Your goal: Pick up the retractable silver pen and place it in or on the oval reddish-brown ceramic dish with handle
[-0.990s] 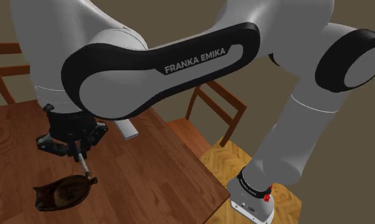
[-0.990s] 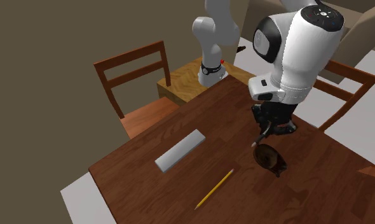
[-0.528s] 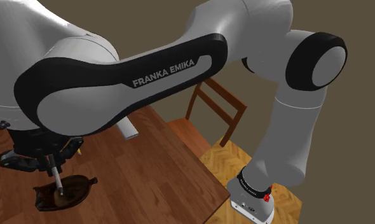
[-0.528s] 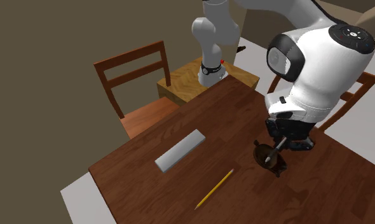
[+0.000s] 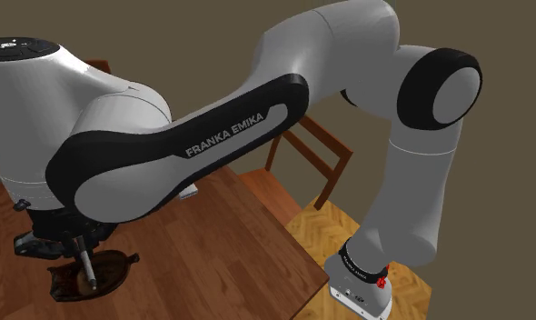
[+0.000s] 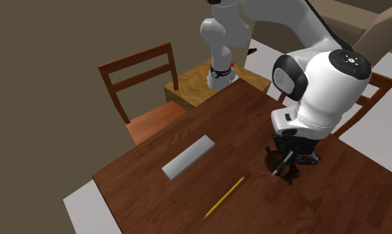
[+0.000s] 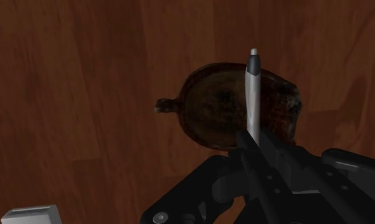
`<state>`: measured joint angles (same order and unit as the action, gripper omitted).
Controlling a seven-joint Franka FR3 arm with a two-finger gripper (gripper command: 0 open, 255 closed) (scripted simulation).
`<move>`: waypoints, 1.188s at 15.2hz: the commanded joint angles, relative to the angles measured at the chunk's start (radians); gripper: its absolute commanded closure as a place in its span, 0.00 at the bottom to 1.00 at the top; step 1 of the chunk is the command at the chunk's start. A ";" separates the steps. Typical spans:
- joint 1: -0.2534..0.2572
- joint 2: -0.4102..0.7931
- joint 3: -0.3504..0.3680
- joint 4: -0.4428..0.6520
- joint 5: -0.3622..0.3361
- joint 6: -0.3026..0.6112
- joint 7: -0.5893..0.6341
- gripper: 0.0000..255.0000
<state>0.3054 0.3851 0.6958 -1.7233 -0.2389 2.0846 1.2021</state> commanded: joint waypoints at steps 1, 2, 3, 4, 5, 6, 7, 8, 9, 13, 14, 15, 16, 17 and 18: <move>0.003 0.011 -0.005 -0.016 -0.009 0.025 0.006 1.00; 0.005 0.016 -0.007 -0.022 -0.014 0.036 0.009 1.00; 0.006 0.022 -0.010 -0.029 -0.019 0.047 0.011 1.00; 0.006 0.022 -0.010 -0.029 -0.019 0.047 0.011 1.00; 0.006 0.022 -0.010 -0.029 -0.019 0.047 0.011 1.00; 0.006 0.022 -0.010 -0.029 -0.019 0.047 0.011 1.00; 0.006 0.022 -0.010 -0.029 -0.019 0.047 0.011 1.00; 0.006 0.022 -0.010 -0.029 -0.019 0.047 0.011 1.00; 0.006 0.022 -0.010 -0.029 -0.019 0.047 0.011 1.00; 0.006 0.022 -0.010 -0.029 -0.019 0.047 0.011 0.00; 0.006 0.022 -0.010 -0.029 -0.019 0.047 0.011 0.00; 0.006 0.022 -0.010 -0.029 -0.019 0.047 0.011 0.00; 0.006 0.022 -0.010 -0.029 -0.019 0.047 0.011 0.00; 0.006 0.022 -0.010 -0.029 -0.019 0.047 0.011 0.00; 0.000 0.006 -0.003 -0.017 -0.006 0.021 0.003 0.00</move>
<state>0.3094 0.4001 0.6892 -1.7464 -0.2519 2.1199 1.2104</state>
